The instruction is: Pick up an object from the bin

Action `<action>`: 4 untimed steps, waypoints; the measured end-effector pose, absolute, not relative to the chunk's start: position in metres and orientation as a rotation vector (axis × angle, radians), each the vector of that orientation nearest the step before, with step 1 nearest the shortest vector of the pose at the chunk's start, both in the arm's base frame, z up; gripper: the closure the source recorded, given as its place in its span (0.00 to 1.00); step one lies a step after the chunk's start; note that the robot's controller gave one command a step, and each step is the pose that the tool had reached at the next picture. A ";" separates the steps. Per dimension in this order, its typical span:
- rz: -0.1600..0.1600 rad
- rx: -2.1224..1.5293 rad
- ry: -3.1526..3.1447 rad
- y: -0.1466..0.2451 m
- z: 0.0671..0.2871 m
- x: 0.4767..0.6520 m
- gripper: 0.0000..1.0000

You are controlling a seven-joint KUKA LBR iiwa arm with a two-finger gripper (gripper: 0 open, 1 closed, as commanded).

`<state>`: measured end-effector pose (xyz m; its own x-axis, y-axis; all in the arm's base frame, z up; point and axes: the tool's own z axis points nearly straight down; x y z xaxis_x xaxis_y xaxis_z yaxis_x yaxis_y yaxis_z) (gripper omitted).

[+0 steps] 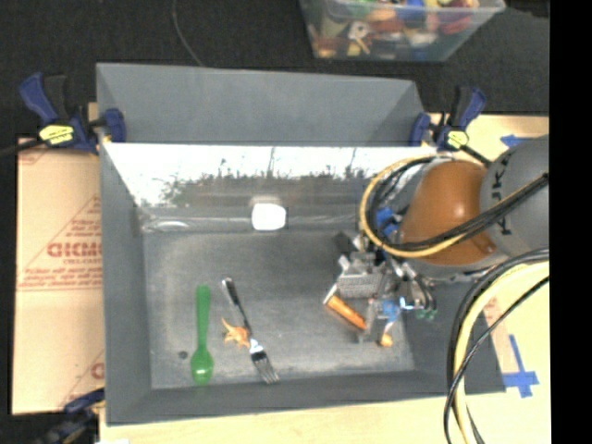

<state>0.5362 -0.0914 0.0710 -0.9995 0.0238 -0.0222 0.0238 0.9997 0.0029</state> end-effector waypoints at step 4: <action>-0.001 -0.507 3.080 -0.117 0.071 0.536 1.00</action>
Offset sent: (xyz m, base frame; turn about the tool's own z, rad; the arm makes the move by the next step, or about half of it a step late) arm -0.0410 0.0261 -0.0010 0.0267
